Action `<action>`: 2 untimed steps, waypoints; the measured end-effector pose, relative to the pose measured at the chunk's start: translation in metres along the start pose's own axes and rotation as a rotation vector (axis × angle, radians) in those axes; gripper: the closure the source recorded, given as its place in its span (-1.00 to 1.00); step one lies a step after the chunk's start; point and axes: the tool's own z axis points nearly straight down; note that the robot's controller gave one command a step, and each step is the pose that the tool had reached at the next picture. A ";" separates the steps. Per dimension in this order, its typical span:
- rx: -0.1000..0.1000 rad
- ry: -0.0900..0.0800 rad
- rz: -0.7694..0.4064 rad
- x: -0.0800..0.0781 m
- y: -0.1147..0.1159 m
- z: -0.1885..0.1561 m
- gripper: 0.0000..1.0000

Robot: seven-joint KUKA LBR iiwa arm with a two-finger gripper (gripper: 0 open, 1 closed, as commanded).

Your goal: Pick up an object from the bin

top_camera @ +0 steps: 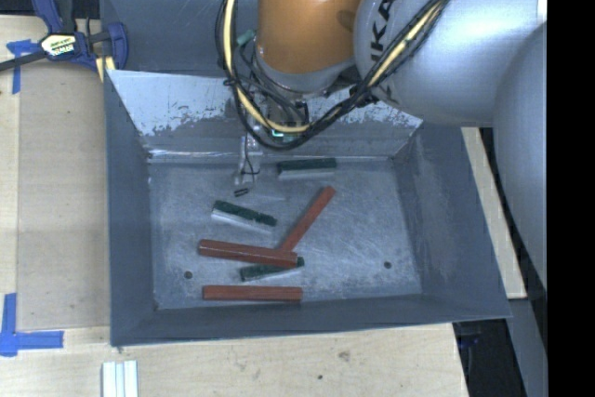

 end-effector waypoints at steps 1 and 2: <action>-0.001 -0.008 0.002 -0.002 -0.001 -0.005 -1.00; -0.001 -0.013 -0.054 0.028 -0.014 0.044 -1.00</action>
Offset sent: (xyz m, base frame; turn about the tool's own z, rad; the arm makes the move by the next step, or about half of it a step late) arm -0.0699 -0.0341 -0.1138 -0.1268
